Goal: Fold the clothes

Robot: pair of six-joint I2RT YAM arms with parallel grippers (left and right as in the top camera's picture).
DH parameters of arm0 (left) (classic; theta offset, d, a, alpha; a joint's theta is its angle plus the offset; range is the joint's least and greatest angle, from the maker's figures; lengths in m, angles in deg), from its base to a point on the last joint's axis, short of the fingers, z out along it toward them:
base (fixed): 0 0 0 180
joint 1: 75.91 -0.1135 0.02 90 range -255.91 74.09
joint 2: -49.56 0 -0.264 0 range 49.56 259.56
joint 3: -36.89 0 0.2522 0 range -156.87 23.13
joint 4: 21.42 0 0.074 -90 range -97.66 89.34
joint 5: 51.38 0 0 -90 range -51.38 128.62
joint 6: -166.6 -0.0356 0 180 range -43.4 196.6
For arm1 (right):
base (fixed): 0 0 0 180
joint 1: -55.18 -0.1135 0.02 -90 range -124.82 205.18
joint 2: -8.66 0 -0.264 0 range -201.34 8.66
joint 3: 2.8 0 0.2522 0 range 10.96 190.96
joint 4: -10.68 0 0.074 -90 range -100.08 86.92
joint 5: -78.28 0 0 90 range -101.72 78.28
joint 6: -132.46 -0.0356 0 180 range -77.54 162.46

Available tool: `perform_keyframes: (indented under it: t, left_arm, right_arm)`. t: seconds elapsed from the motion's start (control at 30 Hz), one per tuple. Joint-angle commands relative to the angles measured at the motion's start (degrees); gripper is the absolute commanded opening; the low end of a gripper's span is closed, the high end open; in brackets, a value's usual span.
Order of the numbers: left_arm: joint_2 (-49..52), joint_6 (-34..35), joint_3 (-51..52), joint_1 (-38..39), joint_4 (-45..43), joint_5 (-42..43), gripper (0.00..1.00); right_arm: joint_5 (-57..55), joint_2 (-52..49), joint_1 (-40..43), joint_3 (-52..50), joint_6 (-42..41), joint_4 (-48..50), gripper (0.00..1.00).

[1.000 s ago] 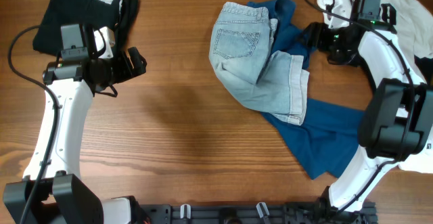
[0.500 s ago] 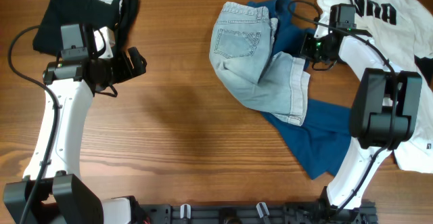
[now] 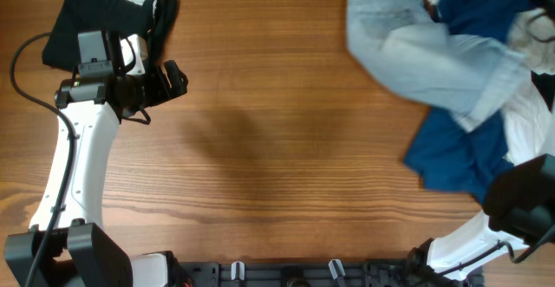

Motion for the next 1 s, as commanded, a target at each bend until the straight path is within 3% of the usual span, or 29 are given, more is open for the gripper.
perform_keyframes:
  t: [0.0,0.03,0.07,0.1,0.3,0.43,0.63,0.97]
  left_arm:
    - [-0.04,-1.14,-0.90,-0.48,-0.33,0.31,1.00]
    - [-0.04,-1.14,-0.90,-0.48,-0.46,0.31,1.00]
    - [-0.04,-1.14,-0.90,-0.48,-0.55,0.31,1.00]
    - [-0.04,-1.14,-0.90,-0.48,-0.57,0.31,1.00]
    - [-0.04,-1.14,-0.90,-0.48,-0.55,0.33,1.00]
    - [-0.04,-1.14,-0.90,-0.48,-0.55,0.33,1.00]
    - [-0.04,-1.14,-0.90,-0.48,-0.50,0.33,1.00]
    - [-0.04,-1.16,-0.90,-0.48,-0.55,0.31,1.00]
  right_arm:
    - [-5.77,-1.88,1.86,0.48,3.15,0.39,0.17]
    - [-5.77,-2.40,2.01,0.48,3.34,-0.20,0.68]
    - [-5.75,-2.40,1.99,0.48,3.54,-0.68,0.94]
    - [-5.73,-2.38,1.73,0.48,3.72,-1.16,1.00]
    - [-0.55,0.90,0.46,0.50,7.72,-2.10,1.00]
    - [13.46,1.66,-3.37,0.42,19.96,-6.01,1.00]
    - [-8.44,-5.18,-17.53,0.31,22.77,-9.51,1.00]
    - [-8.33,-15.63,-15.82,0.31,25.05,-9.66,1.00]
